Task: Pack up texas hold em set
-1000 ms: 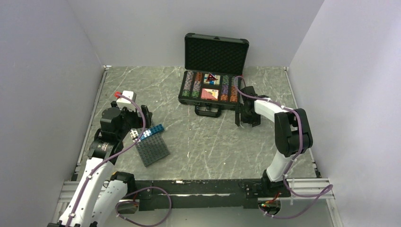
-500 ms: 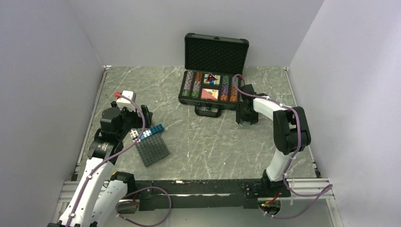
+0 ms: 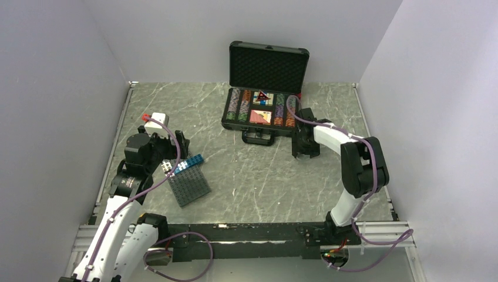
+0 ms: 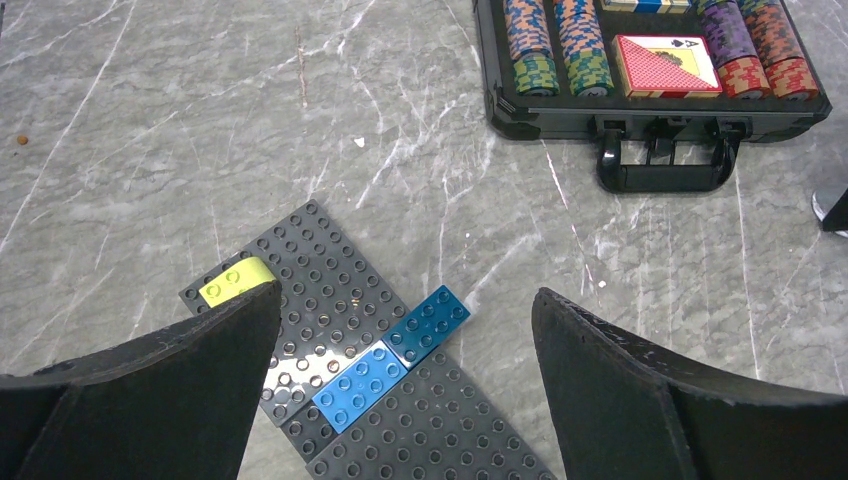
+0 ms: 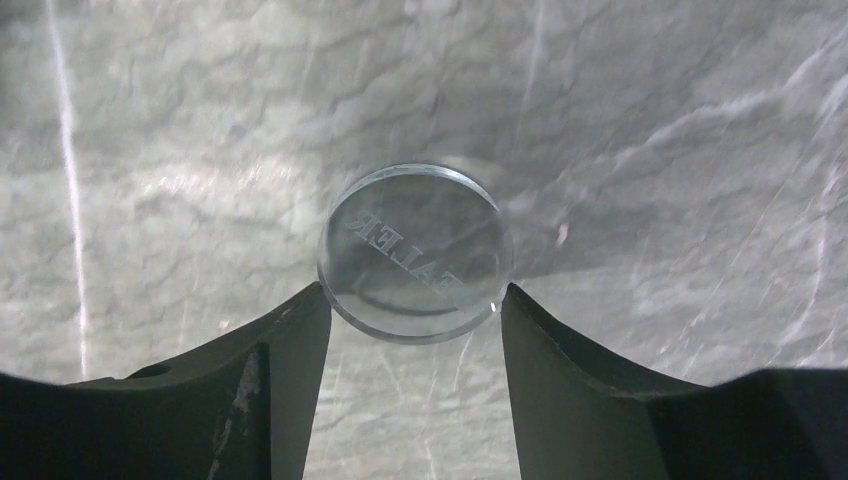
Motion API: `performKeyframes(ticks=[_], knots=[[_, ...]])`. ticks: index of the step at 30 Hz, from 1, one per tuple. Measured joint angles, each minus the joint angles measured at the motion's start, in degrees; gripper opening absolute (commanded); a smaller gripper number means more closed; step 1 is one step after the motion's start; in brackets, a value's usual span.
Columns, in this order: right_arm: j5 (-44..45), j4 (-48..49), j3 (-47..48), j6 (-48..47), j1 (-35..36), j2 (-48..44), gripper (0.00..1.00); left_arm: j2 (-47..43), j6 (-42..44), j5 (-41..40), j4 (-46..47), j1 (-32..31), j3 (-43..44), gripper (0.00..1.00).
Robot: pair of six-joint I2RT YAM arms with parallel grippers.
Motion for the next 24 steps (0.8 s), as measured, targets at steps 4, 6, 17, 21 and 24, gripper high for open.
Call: performKeyframes(ticks=[4, 6, 17, 21, 24], knots=[[-0.02, -1.51, -1.86, 1.62, 2.62, -4.26, 0.29, 0.00, 0.00, -0.02, 0.02, 0.00, 0.00, 0.99], [-0.07, -2.05, -1.81, 2.23, 3.98, -6.05, 0.29, 0.00, 0.00, 0.00, 0.02, 0.00, 0.00, 0.99], [-0.66, -3.85, 11.78, 3.19, 11.39, -4.59, 0.28, 0.09, -0.02, 0.15, 0.02, 0.00, 0.00, 0.99], [-1.05, -3.41, 17.29, 2.93, 11.43, -1.22, 0.27, 0.81, -0.02, 0.15, 0.04, 0.00, 0.00, 0.99], [-1.60, -3.37, 21.40, 2.38, 11.43, 2.05, 0.27, 1.18, -0.02, 0.13, 0.00, 0.00, 0.00, 0.99]])
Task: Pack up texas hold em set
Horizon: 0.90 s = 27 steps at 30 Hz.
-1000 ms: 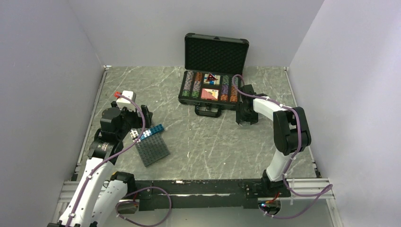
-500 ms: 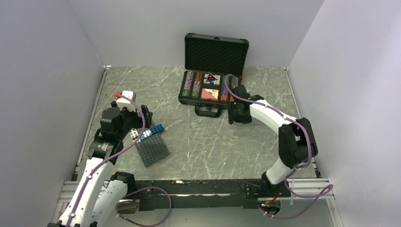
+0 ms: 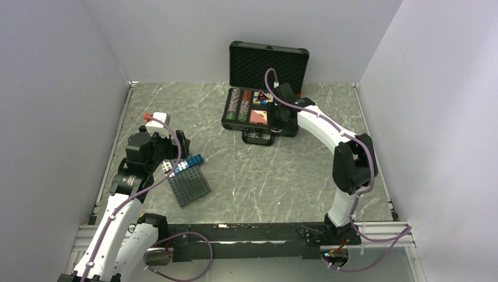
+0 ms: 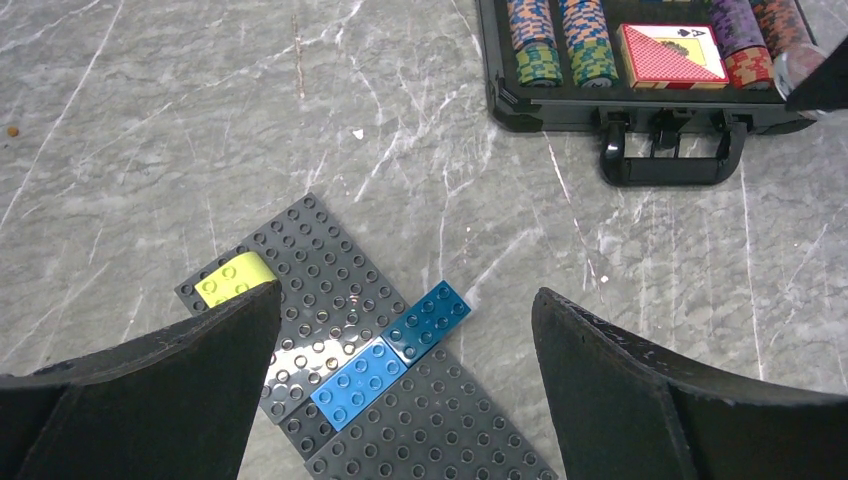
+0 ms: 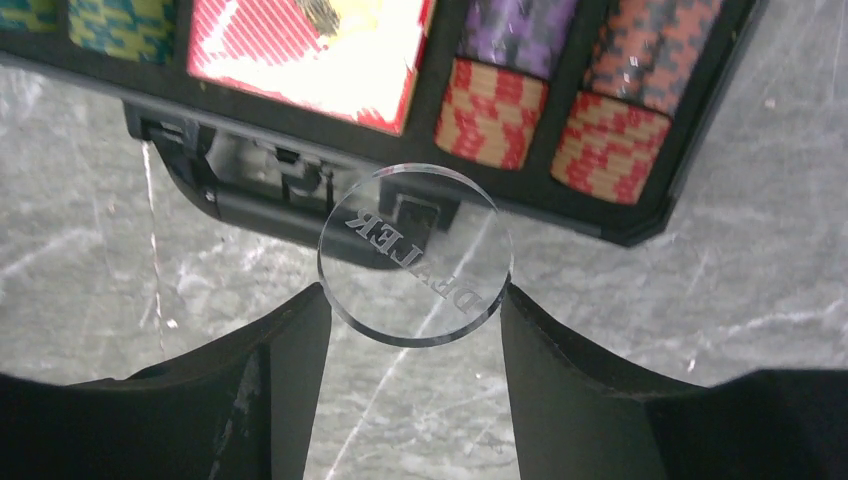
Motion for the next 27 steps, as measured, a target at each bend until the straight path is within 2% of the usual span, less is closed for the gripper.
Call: performKeyframes(ticks=[13, 27], knots=[[-0.26, 0.52, 18.93, -1.99, 0.07, 15.54, 0.27, -0.13, -0.02, 0.68, 0.02, 0.00, 0.00, 0.99], [-1.07, 0.39, 23.30, -2.19, 1.31, 22.32, 0.31, -0.11, -0.04, 1.36, 0.02, 0.00, 0.00, 0.99]])
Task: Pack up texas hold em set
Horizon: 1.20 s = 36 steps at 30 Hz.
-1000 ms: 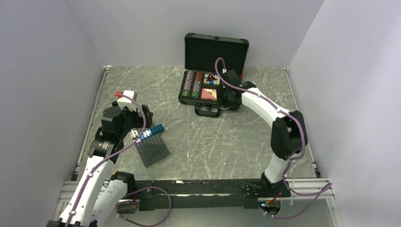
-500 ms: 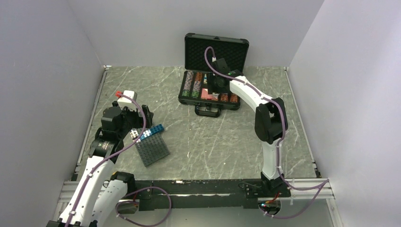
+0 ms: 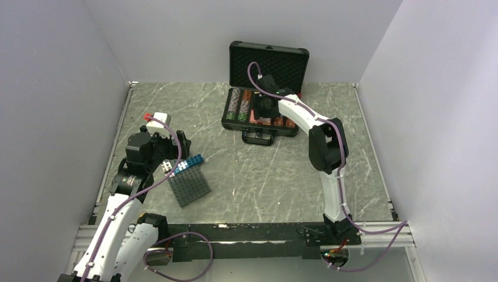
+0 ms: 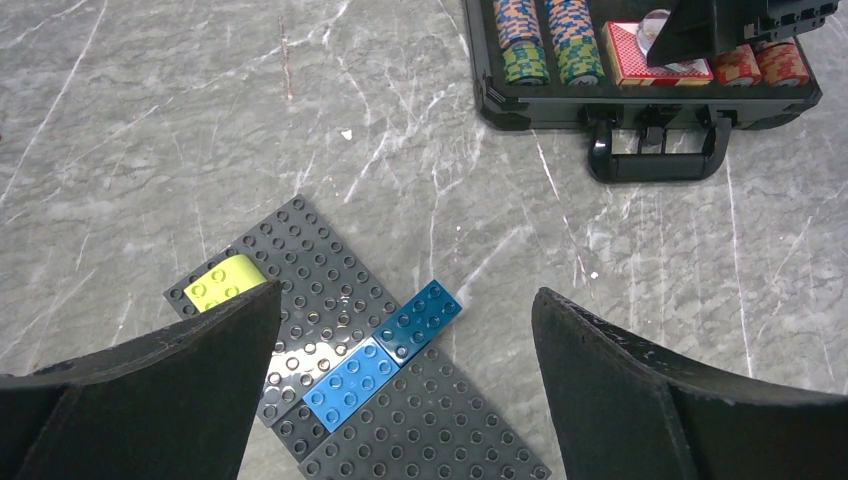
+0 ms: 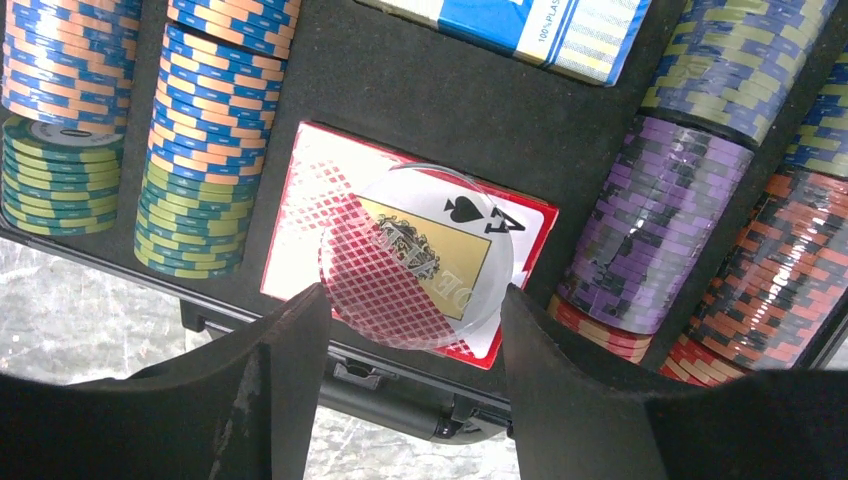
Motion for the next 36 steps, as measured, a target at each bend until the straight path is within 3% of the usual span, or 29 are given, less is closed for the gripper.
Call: performKeyframes(ticks=[11, 22, 36], knots=[[1.92, -1.14, 2.54, -0.02, 0.55, 1.68, 0.41, 0.00, 0.00, 0.04, 0.00, 0.00, 0.00, 0.99], [2.27, -1.20, 2.54, -0.59, 0.87, 1.68, 0.82, 0.00, 0.00, 0.04, 0.00, 0.00, 0.00, 0.99], [2.67, -4.07, 3.69, -4.00, 1.14, 0.46, 0.97, -0.02, 0.00, 0.04, 0.00, 0.00, 0.00, 0.99]])
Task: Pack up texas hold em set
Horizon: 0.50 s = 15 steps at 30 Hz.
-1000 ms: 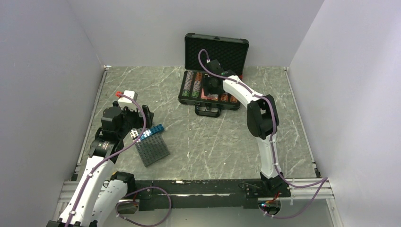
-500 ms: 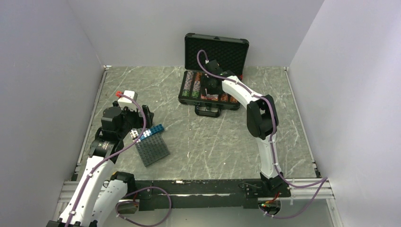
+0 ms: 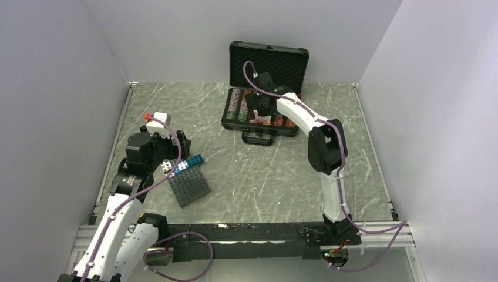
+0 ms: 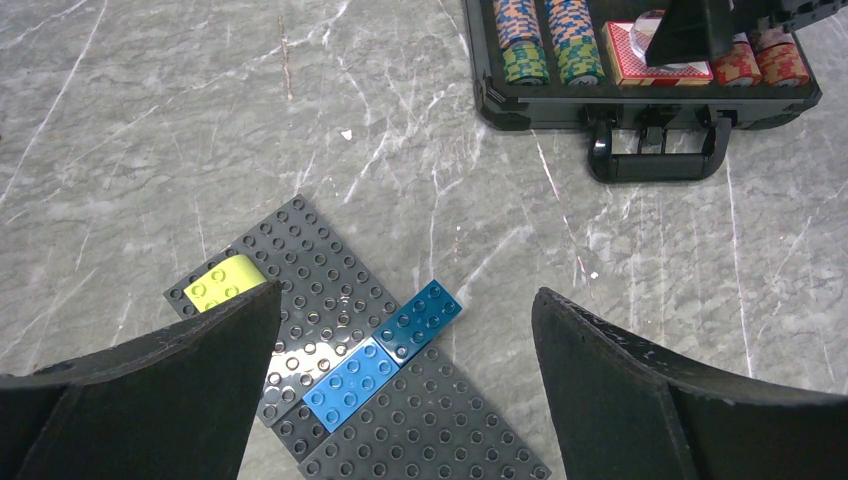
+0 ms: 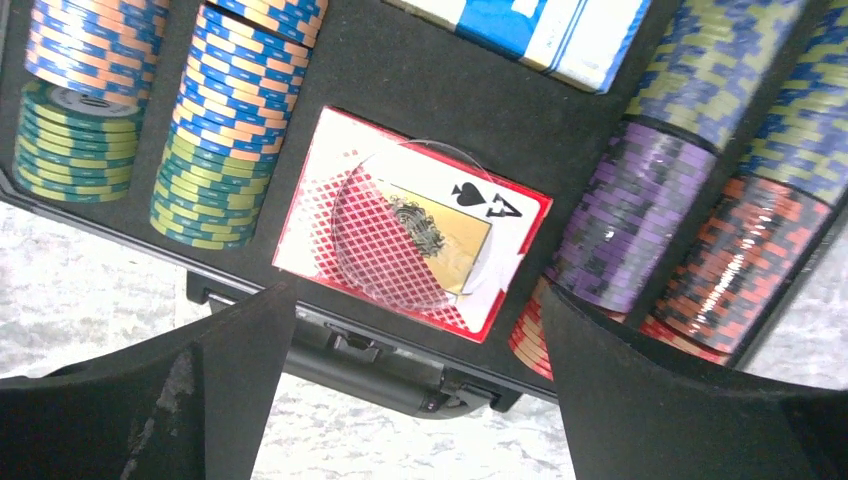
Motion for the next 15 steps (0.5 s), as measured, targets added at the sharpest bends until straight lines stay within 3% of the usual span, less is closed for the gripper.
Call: performKeyframes(ticks=[7, 15], knots=[[-1.92, 1.07, -1.53, -1.11, -3.41, -6.71, 0.97, 0.02, 0.02, -0.04, 0.00, 0.00, 0.00, 0.99], [-11.21, 10.16, -8.70, -0.07, -18.14, -18.71, 0.94, 0.24, 0.02, 0.00, 0.02, 0.00, 0.00, 0.99]])
